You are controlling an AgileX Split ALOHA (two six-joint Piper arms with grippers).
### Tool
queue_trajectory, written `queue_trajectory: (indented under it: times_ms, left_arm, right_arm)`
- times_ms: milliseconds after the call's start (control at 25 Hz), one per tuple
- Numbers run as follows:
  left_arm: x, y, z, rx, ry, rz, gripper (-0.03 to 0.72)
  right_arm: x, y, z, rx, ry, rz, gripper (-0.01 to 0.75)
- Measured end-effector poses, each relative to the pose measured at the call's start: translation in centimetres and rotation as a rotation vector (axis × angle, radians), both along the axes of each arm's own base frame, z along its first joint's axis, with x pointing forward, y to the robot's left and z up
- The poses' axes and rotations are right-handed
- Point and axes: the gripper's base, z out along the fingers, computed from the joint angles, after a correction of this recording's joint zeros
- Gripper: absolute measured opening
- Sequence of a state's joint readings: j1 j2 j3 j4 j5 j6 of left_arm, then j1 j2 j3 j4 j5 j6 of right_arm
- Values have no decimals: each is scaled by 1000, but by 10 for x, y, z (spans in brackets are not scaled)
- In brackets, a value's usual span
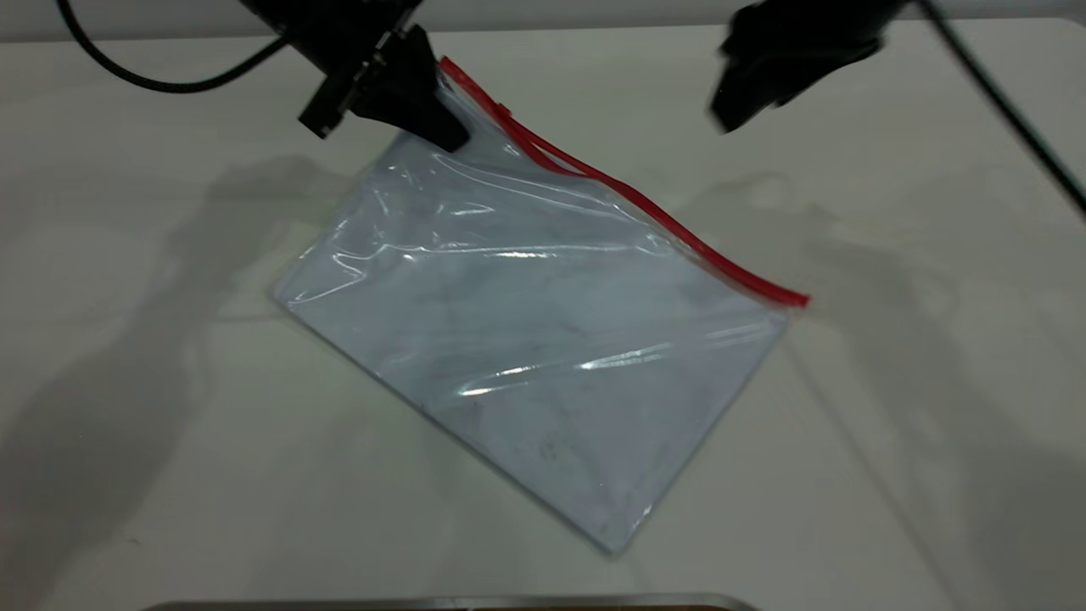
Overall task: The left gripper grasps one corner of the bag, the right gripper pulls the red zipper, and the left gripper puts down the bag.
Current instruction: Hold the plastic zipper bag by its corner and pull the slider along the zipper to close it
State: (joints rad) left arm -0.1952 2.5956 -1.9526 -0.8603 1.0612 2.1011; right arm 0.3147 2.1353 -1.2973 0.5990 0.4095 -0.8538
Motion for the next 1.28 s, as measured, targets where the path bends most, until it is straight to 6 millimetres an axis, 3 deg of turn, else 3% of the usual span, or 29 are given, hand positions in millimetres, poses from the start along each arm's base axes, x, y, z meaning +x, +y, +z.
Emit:
queue_trajectory:
  times_ms: [200,400,1000,1120,1280]
  left_arm:
    - [-6,-18,0,3,-8,-48,53]
    - [-11,-29,0,3,-8,-74,53]
    - [-14,-40,5,-127,61,-39,53]
    - [-14,-40,6,-128,62,-40,53]
    - [-14,-40,6,-129,64,-43,53]
  right_arm:
    - [2,30,-5,68,14,132,520]
    - [0,45,-6,182,6,217,520]
    - [-3,52,-12,254,-2,292,511]
    - [-2,53,-11,265,-1,280,454]
    - [-2,53,-11,264,-6,274,291]
